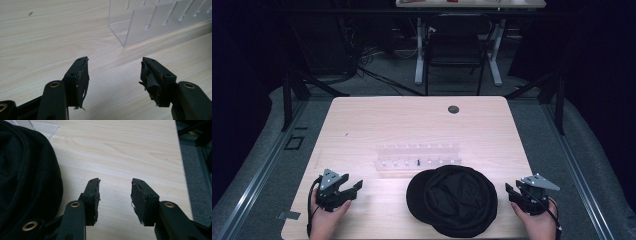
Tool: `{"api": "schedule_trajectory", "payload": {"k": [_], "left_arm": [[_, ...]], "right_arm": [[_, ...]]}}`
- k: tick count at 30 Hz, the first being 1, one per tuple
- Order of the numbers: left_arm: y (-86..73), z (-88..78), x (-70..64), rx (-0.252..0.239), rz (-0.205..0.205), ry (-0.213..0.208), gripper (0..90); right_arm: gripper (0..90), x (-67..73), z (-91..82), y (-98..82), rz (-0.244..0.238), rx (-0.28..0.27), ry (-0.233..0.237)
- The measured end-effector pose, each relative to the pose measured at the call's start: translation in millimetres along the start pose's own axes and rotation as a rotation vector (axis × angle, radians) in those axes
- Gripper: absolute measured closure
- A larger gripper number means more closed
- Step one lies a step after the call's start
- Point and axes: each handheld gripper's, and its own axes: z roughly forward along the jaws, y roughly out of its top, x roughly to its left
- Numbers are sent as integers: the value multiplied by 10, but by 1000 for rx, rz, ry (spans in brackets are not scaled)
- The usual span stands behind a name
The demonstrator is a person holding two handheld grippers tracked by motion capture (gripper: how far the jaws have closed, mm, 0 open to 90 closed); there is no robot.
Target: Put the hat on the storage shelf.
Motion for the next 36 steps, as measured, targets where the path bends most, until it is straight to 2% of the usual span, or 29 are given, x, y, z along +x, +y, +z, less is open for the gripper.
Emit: {"api": "schedule_trajectory", "payload": {"k": [4, 8, 16, 20, 21, 22, 24, 25, 27, 30, 33, 36], "left_arm": [[10, 7, -21, 26, 8, -18, 378], [18, 17, -53, 45, 29, -10, 383], [13, -17, -70, 41, 45, -9, 376], [16, -26, -85, 40, 46, -9, 370], [16, -26, -85, 40, 46, -9, 368], [17, -22, -93, 35, 50, -9, 367], [19, -17, -101, 34, 54, -13, 367], [15, -3, -111, 37, 57, -17, 368], [12, 9, -117, 41, 61, -21, 368], [16, 13, -113, 44, 60, -30, 370], [13, 17, -104, 55, 61, -29, 373], [13, 22, -103, 50, 54, -28, 373]], "right_arm": [[579, 5, -28, 5, -5, -13, 3], [596, 32, -67, 7, -9, -8, 23], [595, 109, -160, 104, -16, -18, 45], [591, 123, -176, 208, -12, 46, 71], [591, 123, -176, 208, -12, 46, 71], [592, 144, -190, 288, -54, 106, 63], [594, 153, -194, 313, -65, 121, 60], [596, 165, -217, 383, -95, 154, 52], [612, 177, -237, 448, -108, 189, 60], [630, 197, -256, 504, -110, 213, 76], [638, 249, -303, 614, -140, 253, 88], [635, 272, -318, 657, -142, 266, 98]]}}
